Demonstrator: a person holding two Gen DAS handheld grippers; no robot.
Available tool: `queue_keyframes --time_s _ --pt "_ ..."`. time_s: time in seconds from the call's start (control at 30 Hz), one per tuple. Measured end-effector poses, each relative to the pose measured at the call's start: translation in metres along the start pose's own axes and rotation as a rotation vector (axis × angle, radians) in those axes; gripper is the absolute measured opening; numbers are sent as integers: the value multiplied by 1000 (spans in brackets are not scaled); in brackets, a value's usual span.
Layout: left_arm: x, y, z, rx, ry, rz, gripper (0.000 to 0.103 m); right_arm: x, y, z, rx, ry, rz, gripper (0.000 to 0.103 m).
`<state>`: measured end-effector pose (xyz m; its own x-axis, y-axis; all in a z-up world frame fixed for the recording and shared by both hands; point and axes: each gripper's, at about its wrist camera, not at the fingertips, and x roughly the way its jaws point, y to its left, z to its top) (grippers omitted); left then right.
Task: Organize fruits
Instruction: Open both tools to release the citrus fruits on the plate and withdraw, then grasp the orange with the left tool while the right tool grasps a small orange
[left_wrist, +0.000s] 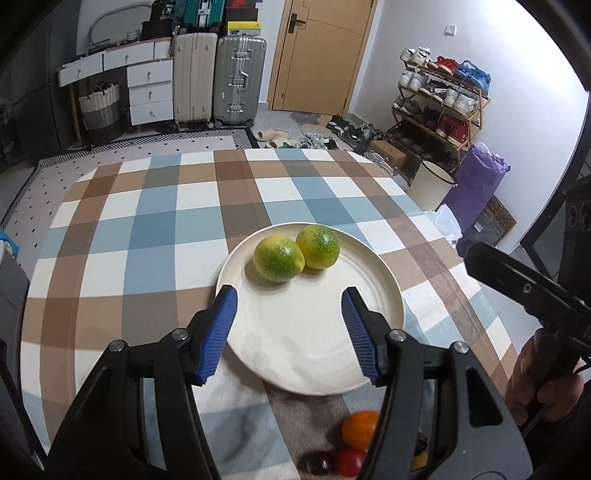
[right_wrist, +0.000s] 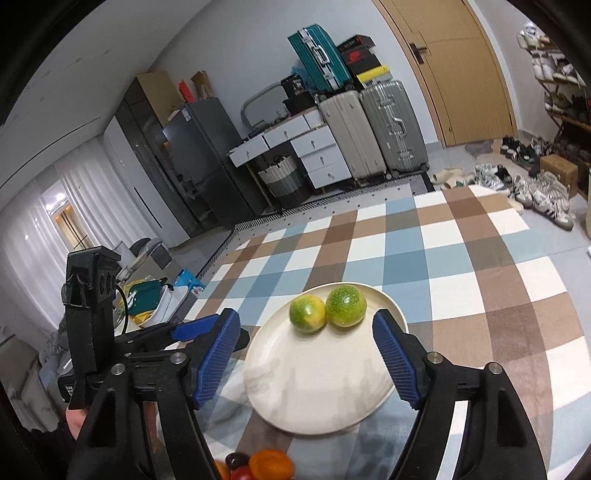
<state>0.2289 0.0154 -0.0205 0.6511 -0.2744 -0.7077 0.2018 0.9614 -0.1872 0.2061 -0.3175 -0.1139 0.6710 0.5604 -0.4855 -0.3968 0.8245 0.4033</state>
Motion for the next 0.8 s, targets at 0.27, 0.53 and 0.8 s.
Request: queue_keyframes --time_s 0.27,0.53,0.8 --pt "-32 -8 -32 4 -32 36 67 -23 15 -26 -34 -34 -9 85" --pt "-54 -11 -60 -13 -57 78 82 -42 30 -51 -69 -68 -10 97" --pt "-70 -10 -82 -29 -78 107 90 -55 46 -65 -107 -94 -26 100"
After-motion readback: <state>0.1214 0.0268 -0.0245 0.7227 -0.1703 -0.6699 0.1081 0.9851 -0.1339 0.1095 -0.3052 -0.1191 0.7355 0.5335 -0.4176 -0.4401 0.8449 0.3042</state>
